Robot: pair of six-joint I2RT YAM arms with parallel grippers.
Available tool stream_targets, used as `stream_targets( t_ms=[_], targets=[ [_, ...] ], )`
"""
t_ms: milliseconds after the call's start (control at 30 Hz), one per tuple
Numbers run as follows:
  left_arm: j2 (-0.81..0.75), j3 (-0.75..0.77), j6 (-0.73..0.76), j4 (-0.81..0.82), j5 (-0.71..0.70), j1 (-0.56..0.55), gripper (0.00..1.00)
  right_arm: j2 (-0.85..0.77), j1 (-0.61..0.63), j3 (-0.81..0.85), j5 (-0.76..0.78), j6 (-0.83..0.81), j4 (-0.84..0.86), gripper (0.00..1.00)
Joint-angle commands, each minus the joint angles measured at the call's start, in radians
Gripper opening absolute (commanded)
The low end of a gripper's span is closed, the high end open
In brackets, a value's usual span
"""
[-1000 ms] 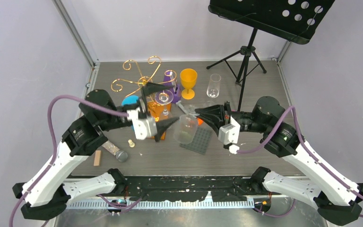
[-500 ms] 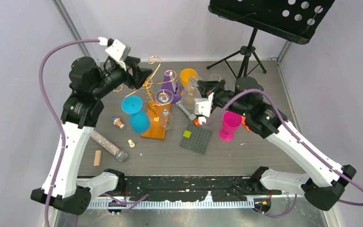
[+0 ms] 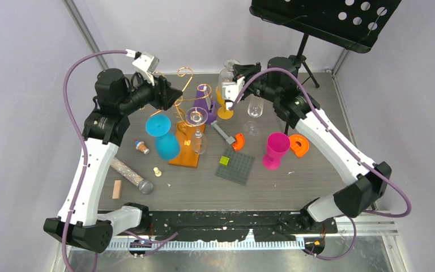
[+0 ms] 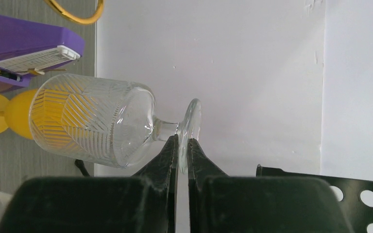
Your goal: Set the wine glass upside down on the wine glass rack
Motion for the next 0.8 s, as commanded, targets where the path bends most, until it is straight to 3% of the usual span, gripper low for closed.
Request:
stream_targets(
  t_ms=[0,533,767],
  targets=[
    [0.013,-0.007,0.016,0.032,-0.008,0.027,0.5,0.028,-0.012,0.127,-0.06,-0.044,0.147,0.05],
    [0.061,-0.079,0.0,0.092,0.03,0.037,0.32,0.099,-0.016,0.185,-0.182,-0.027,0.144,0.05],
    [0.071,-0.089,-0.002,0.096,0.035,0.037,0.09,0.109,-0.016,0.188,-0.213,-0.041,0.148,0.05]
  ],
)
